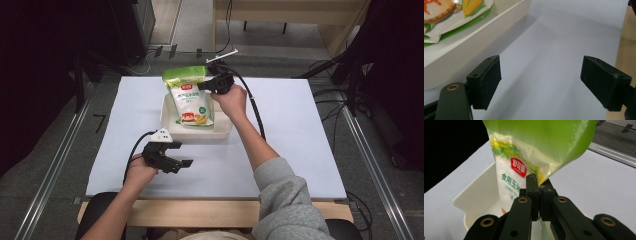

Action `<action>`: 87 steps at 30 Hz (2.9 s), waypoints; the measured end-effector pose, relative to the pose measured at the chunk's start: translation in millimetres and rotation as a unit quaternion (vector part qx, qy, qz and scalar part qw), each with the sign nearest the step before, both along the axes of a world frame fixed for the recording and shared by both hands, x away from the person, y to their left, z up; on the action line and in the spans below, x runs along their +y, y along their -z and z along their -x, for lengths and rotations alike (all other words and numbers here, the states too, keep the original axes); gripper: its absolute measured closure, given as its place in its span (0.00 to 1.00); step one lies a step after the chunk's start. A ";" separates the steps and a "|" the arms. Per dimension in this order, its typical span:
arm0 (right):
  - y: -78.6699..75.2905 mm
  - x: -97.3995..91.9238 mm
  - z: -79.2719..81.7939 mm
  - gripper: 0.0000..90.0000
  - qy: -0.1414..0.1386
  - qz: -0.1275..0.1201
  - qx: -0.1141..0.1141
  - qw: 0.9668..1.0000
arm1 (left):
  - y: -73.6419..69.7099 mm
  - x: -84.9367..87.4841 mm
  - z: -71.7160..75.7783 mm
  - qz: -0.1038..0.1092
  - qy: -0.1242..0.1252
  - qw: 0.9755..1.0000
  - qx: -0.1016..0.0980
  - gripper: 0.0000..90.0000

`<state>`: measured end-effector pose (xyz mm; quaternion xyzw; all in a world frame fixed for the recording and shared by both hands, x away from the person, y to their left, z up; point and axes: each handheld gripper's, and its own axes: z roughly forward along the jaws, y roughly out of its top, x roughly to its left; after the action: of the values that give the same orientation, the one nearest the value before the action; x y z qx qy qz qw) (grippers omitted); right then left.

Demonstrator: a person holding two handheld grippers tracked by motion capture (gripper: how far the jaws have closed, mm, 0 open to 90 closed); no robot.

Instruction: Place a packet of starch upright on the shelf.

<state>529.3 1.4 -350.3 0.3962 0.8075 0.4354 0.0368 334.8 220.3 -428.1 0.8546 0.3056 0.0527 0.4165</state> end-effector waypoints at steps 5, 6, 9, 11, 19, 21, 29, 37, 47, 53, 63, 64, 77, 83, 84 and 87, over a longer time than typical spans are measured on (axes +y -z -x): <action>2.8 -4.2 -1.2 0.95 0.003 0.008 0.007 1.000 | 0.2 0.0 -0.2 -0.001 0.000 1.000 0.000 0.19; 2.4 -4.2 -0.9 0.92 0.001 0.010 0.007 1.000 | 0.1 0.1 -0.3 -0.001 0.001 1.000 0.000 0.19; -0.3 -5.5 1.1 0.80 -0.005 0.009 0.000 1.000 | 0.4 0.0 -0.3 -0.001 0.000 1.000 0.002 0.19; -2.9 -7.6 3.3 0.74 -0.008 0.004 -0.003 1.000 | 0.1 0.1 -0.6 -0.004 0.000 1.000 0.003 0.19; -9.8 -16.5 16.0 0.56 -0.023 0.007 -0.019 1.000 | 0.6 0.3 -1.3 -0.007 0.000 1.000 0.003 0.19; -10.6 -19.6 21.6 0.54 -0.031 0.011 -0.029 0.999 | 1.3 0.1 -1.7 -0.006 0.001 1.000 0.004 0.19; -13.3 -33.3 40.6 0.48 -0.041 0.008 -0.033 0.999 | 1.5 0.2 -1.8 -0.007 -0.001 1.000 0.005 0.19; -5.6 -50.6 56.4 0.48 -0.047 0.012 -0.036 0.998 | 1.6 0.4 -1.8 -0.009 -0.003 1.000 0.006 0.19; 3.1 -71.1 79.0 0.47 -0.058 0.013 -0.039 0.997 | 1.5 0.5 -1.8 -0.010 -0.005 1.000 0.007 0.19; 6.4 -84.1 92.5 0.46 -0.057 0.007 -0.036 0.998 | 1.3 0.3 -1.6 -0.012 -0.005 1.000 0.006 0.19; 18.2 -108.0 114.8 0.46 -0.053 0.014 -0.030 0.998 | 1.5 -0.4 -1.5 -0.015 -0.003 1.000 0.007 0.19; 19.1 -109.8 117.2 0.46 -0.052 0.015 -0.029 0.998 | 1.4 -0.4 -1.4 -0.016 -0.004 1.000 0.006 0.19; 41.7 -130.8 147.7 0.45 -0.052 0.022 -0.026 0.998 | 1.0 -0.5 -0.9 -0.015 -0.002 1.000 0.008 0.19; 57.4 -138.4 157.1 0.46 -0.046 0.017 -0.037 0.998 | 0.6 -0.8 0.5 -0.013 0.000 1.000 0.007 0.19; 59.4 -138.7 157.9 0.46 -0.044 0.019 -0.038 0.998 | 0.6 -0.7 0.5 -0.013 0.000 1.000 0.007 0.19; 64.3 -139.1 157.1 0.47 -0.043 0.024 -0.036 0.998 | 0.3 -0.2 0.2 -0.012 0.001 1.000 0.006 0.19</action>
<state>372.2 -137.7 -414.6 0.3441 0.8321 0.4313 0.0567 334.5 220.2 -428.4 0.8602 0.3063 0.0512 0.4046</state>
